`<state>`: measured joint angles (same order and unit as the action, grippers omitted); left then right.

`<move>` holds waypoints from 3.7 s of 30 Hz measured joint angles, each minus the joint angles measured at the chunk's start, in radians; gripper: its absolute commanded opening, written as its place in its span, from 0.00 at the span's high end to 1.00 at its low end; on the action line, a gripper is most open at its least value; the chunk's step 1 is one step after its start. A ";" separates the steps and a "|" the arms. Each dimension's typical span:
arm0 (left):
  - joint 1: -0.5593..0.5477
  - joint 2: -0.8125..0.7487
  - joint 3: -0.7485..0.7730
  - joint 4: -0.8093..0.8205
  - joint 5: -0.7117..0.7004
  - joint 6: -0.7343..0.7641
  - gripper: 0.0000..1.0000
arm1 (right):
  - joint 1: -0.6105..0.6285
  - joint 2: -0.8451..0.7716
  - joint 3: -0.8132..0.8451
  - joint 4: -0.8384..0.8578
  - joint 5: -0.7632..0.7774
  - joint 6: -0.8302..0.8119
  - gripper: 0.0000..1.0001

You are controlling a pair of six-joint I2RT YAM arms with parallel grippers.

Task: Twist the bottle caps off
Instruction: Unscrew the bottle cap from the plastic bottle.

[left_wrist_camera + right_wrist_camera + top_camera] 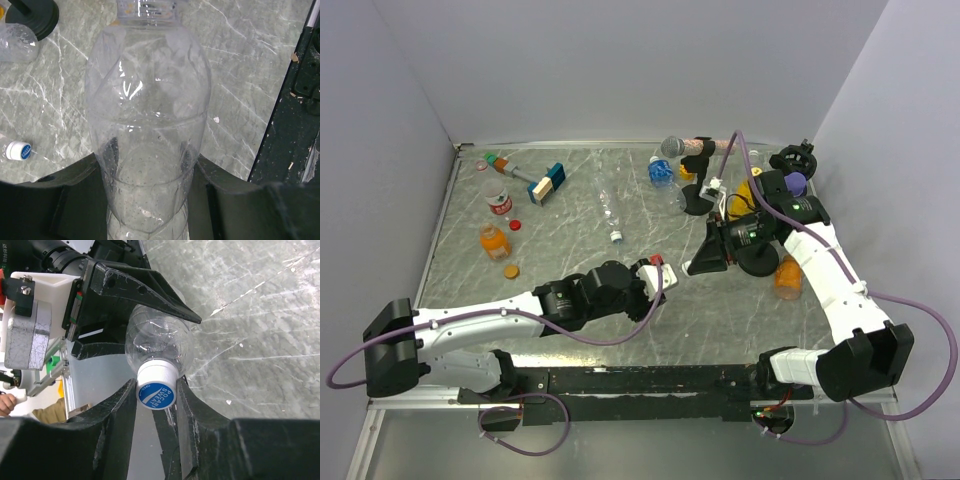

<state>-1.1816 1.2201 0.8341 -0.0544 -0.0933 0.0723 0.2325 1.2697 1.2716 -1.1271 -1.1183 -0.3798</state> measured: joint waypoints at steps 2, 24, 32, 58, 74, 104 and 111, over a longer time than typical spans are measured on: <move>0.000 0.002 0.000 0.001 0.002 0.003 0.83 | 0.000 0.000 0.000 -0.008 -0.001 -0.011 0.87; 0.010 -0.017 -0.061 0.012 0.248 -0.034 0.83 | 0.089 -0.225 -0.171 -0.011 0.020 -0.509 0.86; 0.022 -0.042 -0.076 0.044 0.272 -0.084 0.83 | 0.096 -0.211 -0.170 0.043 0.021 -0.449 0.06; 0.010 -0.090 0.003 -0.072 0.028 -0.023 0.84 | -0.095 -0.098 -0.069 0.186 -0.101 0.070 0.01; -0.004 -0.025 0.055 -0.111 -0.026 -0.013 0.84 | 0.038 -0.020 0.006 0.066 -0.006 0.098 0.55; 0.053 -0.088 -0.017 -0.079 0.266 -0.040 0.83 | 0.130 -0.145 -0.054 0.002 -0.027 -0.560 0.67; 0.063 -0.094 -0.021 -0.078 0.261 -0.051 0.83 | 0.130 -0.100 -0.005 0.057 0.026 -0.402 0.01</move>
<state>-1.1191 1.1259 0.8127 -0.1322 0.1673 0.0216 0.3630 1.1694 1.2671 -1.0702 -1.0927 -0.7818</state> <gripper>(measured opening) 0.527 0.948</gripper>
